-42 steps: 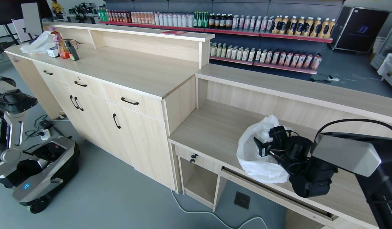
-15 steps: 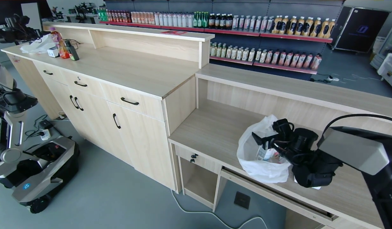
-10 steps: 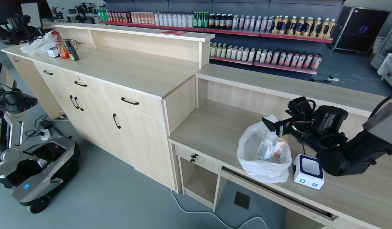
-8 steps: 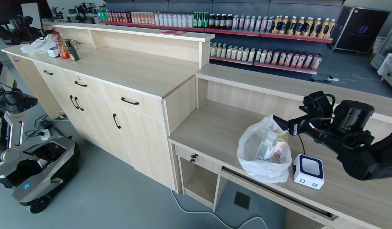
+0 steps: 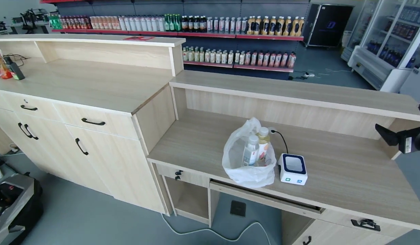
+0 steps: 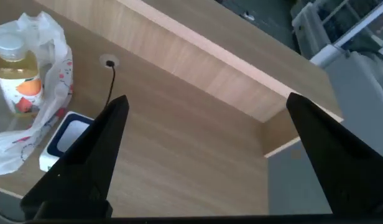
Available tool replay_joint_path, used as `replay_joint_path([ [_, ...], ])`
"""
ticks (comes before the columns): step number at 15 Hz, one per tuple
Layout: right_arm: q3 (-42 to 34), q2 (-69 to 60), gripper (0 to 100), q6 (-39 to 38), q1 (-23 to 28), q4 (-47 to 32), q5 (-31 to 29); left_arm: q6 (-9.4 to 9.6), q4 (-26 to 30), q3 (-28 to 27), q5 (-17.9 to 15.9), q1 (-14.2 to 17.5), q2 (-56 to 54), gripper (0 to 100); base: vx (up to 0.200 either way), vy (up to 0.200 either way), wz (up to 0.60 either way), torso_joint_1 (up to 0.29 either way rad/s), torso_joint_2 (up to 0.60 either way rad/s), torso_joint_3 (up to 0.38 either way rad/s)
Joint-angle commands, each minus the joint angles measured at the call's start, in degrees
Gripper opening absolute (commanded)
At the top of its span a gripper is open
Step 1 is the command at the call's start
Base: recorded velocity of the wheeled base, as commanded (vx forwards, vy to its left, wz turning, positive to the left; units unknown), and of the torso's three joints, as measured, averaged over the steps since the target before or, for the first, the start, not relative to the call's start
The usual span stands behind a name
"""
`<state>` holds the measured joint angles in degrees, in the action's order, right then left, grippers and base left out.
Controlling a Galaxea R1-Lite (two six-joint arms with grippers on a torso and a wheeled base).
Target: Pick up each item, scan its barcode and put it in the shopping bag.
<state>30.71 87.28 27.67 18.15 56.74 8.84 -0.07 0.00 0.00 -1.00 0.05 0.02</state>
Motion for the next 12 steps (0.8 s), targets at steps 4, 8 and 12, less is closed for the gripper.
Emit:
replay_joint_path([
  [4, -0.9, -12.3, 100, -2.8, 2.4, -10.9, -3.7, -0.01, 0.0, 0.0, -0.1, 0.0, 0.0, 100, 0.0, 0.0, -0.6, 0.002, 0.0, 0.002],
  [8, -7.7, -22.8, 100, -9.3, 1.8, -18.8, -8.7, -0.01, 0.0, 0.0, -0.1, 0.0, 0.0, 100, 0.0, 0.0, -0.6, 0.002, 0.0, 0.004],
  [12, -22.0, -33.7, 100, -18.7, 1.9, -18.6, -8.9, -0.01, 0.0, 0.0, 0.0, 0.0, 0.1, 100, 0.0, 0.0, 0.0, 0.0, 0.0, 0.0],
])
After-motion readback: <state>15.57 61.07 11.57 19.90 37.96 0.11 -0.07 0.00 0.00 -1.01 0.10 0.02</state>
